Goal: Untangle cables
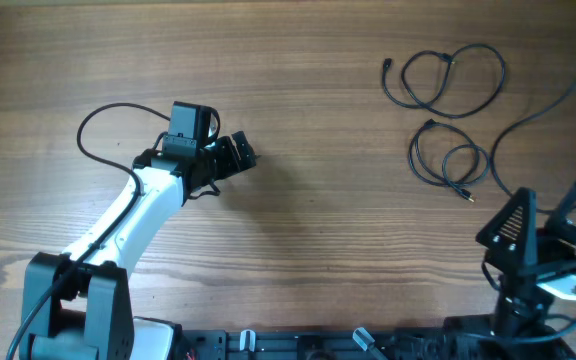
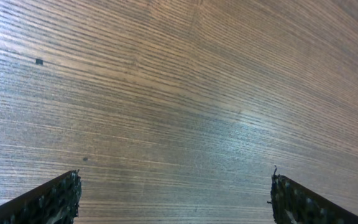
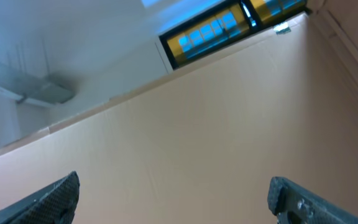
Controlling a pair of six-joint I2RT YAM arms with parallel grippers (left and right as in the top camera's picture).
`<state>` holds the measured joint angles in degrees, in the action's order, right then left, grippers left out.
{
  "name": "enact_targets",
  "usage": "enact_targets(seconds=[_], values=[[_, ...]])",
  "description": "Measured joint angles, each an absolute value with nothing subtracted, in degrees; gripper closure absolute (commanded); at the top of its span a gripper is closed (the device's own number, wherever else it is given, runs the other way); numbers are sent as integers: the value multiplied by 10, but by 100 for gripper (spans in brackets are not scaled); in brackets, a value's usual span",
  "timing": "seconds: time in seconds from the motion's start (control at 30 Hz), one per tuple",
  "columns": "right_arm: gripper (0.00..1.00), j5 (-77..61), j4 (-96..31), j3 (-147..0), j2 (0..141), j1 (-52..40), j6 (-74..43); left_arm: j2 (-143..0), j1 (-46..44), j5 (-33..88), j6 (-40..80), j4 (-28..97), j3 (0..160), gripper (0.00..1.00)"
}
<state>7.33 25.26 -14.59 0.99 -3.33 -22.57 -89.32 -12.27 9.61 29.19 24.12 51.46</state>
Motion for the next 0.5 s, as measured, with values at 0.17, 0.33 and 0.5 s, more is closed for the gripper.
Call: enact_targets(seconds=[0.17, 0.33, 0.5], values=[[0, 80, 287, -48, 9, -33, -230, -893, -123, 96, 292, 241, 515, 0], [0, 93, 221, -4, 9, -33, -244, -893, -123, 96, 292, 241, 515, 0], [0, 97, 57, -4, 6, -33, -255, -893, -123, 96, 292, 241, 515, 0]])
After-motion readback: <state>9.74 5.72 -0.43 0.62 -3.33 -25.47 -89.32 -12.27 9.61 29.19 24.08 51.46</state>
